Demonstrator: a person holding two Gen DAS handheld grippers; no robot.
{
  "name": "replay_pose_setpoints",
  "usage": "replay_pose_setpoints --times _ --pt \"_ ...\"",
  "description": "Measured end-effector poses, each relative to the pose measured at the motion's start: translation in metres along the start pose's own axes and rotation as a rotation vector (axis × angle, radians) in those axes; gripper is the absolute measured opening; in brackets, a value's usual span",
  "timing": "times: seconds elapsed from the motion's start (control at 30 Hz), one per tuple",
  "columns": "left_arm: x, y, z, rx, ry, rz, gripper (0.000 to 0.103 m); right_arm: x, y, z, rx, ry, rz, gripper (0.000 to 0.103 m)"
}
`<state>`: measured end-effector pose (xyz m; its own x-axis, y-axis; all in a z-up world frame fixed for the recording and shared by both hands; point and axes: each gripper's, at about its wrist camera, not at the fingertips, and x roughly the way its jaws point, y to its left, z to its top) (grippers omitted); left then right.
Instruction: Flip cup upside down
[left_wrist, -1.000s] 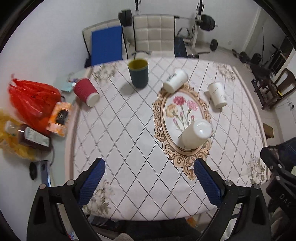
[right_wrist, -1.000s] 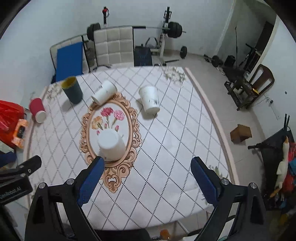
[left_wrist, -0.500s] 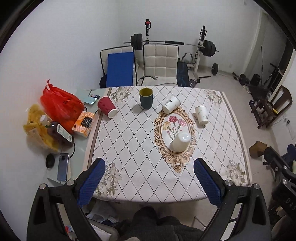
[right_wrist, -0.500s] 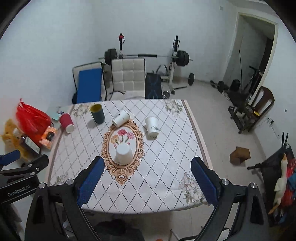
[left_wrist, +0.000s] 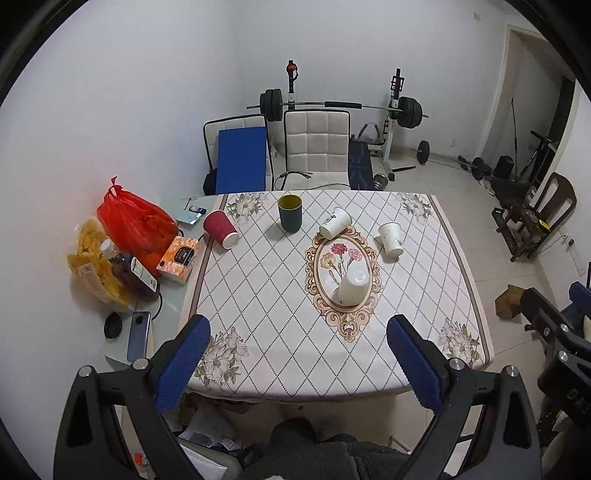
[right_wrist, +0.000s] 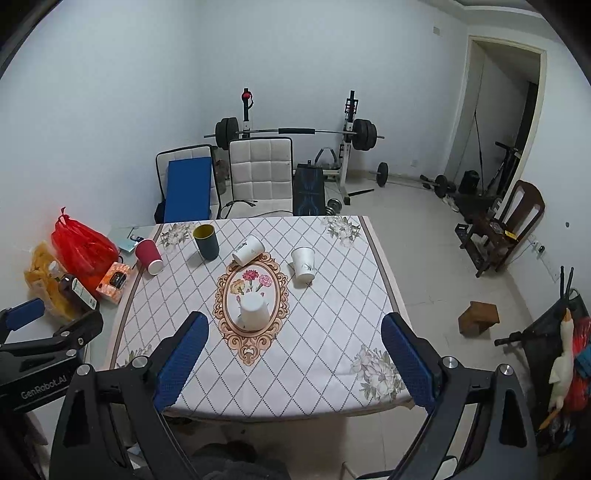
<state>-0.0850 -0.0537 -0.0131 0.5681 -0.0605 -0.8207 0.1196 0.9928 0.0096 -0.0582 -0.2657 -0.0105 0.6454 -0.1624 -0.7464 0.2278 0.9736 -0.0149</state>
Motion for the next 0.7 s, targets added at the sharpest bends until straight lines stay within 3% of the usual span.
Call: replay_pose_setpoints --times 0.7 --pt "-0.013 -0.002 -0.003 -0.006 -0.007 0.001 0.098 0.005 -0.005 0.0 0.007 0.023 0.024 0.097"
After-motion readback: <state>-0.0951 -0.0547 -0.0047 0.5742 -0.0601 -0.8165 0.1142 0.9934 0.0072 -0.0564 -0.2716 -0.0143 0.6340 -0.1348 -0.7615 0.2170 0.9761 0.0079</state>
